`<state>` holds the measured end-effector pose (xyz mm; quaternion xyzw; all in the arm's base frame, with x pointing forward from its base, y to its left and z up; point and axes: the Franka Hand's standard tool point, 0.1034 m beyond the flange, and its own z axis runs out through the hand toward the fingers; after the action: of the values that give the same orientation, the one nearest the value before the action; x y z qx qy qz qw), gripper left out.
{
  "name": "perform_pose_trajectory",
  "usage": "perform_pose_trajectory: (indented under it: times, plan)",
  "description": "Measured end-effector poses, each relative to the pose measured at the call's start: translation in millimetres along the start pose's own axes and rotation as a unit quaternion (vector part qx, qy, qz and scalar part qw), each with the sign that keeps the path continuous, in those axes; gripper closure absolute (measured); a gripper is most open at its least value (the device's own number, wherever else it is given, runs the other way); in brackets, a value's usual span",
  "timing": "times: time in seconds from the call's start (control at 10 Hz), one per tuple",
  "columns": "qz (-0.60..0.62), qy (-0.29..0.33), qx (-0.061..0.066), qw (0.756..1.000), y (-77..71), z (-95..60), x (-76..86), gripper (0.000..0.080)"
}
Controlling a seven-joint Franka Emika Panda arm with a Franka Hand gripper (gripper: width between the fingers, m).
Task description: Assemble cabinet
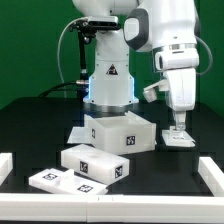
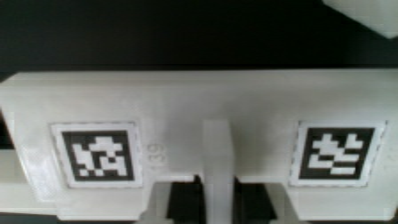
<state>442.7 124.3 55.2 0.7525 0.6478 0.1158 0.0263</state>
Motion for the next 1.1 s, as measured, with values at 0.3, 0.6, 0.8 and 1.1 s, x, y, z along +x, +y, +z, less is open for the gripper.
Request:
perform_pose_trajectory:
  times: [0.3, 0.6, 0.8, 1.1]
  plan:
    - [0.021, 0.004, 0.019, 1.000, -23.0, 12.1, 20.8, 0.0737]
    - [0.038, 0.004, 0.023, 0.999, -25.9, 15.2, 24.1, 0.0670]
    - [0.038, 0.004, 0.023, 0.999, -26.0, 15.3, 24.0, 0.0487]
    - [0.072, -0.056, 0.048, 0.995, 14.7, -11.2, -12.6, 0.0138]
